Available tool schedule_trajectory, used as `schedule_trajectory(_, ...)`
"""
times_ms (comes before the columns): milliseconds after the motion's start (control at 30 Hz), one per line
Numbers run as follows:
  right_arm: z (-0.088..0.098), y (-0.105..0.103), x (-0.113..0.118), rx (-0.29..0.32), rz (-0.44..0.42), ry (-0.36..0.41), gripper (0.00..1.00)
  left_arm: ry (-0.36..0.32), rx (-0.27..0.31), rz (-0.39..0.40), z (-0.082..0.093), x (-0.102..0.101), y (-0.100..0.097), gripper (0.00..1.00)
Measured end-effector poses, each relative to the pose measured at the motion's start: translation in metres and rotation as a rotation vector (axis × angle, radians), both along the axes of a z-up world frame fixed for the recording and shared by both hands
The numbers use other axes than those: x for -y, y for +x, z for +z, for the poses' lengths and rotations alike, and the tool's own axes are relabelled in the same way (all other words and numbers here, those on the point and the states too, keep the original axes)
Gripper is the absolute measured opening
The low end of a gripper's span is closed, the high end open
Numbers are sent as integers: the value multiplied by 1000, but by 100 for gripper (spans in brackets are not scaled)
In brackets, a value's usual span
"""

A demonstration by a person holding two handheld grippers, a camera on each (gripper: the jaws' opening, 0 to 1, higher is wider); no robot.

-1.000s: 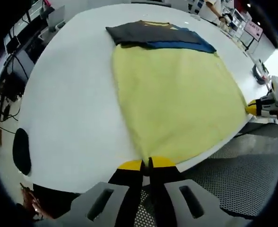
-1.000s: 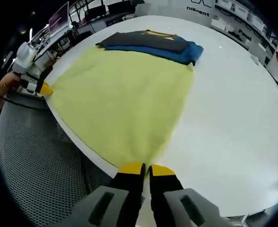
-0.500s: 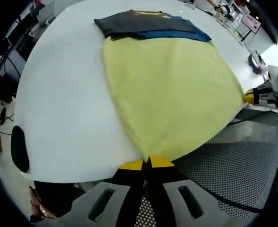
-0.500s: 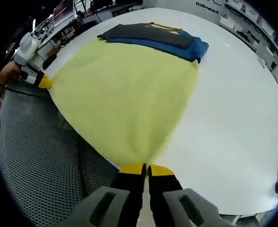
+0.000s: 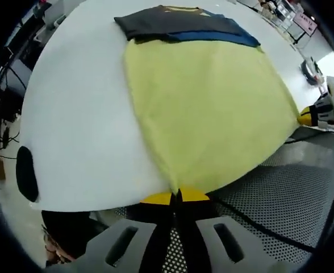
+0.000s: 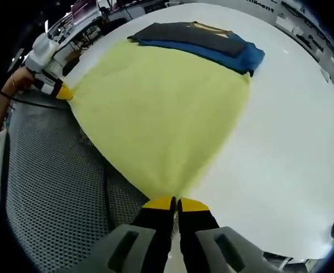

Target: Fold the garment on the visible template until the final outline fits inside the template.

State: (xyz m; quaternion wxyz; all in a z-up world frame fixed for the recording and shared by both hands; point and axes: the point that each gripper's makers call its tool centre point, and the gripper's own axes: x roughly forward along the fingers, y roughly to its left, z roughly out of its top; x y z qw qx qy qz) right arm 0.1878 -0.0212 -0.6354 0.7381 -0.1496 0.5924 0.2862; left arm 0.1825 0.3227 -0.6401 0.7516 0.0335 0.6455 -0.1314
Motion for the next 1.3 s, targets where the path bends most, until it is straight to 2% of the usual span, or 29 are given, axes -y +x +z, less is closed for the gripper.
schedule_trajectory(233, 4, -9, -3, -39, 30, 4, 0, -14, -25, 9, 1, -1, -6, 5)
schedule_trajectory(433, 10, -4, -3, -27, 7, 13, 0, -25, 11, -2, 14, 3, 2, 5)
schedule_trajectory(767, 38, 30, -7, 71, -123, 109, 0, -72, 120, 42, 39, 3, 35, 5)
schedule_trajectory(1067, 53, 57, 0, 141, -158, 117, 0, -111, 242, 146, 61, -7, 69, 5)
schedule_trajectory(1167, 57, 65, 1, 157, -171, 124, 0, -140, 273, 169, 70, -4, 77, 5)
schedule_trajectory(1300, 64, 75, 0, 182, -171, 127, 0, -144, 313, 172, 82, -3, 91, 5)
